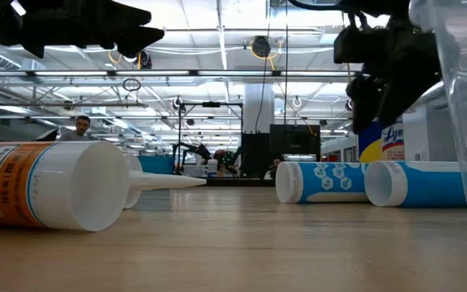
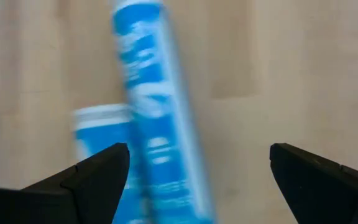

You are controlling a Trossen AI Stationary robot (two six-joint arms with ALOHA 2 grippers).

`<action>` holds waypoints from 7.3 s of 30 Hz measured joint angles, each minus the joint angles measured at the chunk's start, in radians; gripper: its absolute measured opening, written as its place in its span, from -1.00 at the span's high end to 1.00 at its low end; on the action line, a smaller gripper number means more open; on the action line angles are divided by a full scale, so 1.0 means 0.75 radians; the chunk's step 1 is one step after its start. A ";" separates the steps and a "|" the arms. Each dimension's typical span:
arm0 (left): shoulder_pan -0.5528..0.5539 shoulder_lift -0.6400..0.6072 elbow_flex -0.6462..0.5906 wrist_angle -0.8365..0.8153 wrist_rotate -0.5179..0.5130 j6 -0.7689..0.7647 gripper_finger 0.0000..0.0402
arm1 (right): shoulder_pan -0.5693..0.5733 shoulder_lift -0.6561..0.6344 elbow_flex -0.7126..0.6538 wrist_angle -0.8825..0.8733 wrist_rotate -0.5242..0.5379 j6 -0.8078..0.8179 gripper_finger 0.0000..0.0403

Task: Pick & place silicon tubes, Sealant and Lysol wipes
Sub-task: Put the top blue sealant into the blue bin

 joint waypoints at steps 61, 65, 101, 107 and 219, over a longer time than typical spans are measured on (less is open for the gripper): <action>0.000 0.000 0.001 -0.001 0.000 -0.005 -0.55 | -0.129 0.188 -0.230 0.269 -0.104 -0.055 -0.05; 0.000 0.000 0.001 -0.001 0.000 -0.005 -0.56 | -0.129 0.189 -0.270 0.414 -0.083 -0.029 -0.37; 0.000 0.001 0.001 -0.002 0.000 -0.005 -0.58 | -0.186 0.458 -0.282 0.802 -0.071 -0.113 -0.87; 0.000 0.001 0.001 -0.002 0.000 -0.005 -0.55 | -0.186 0.432 -0.285 0.758 -0.124 -0.104 -0.51; -0.308 1.063 0.914 -0.059 -0.514 0.317 -0.04 | -0.514 0.185 -0.488 2.186 -0.699 -0.359 -0.36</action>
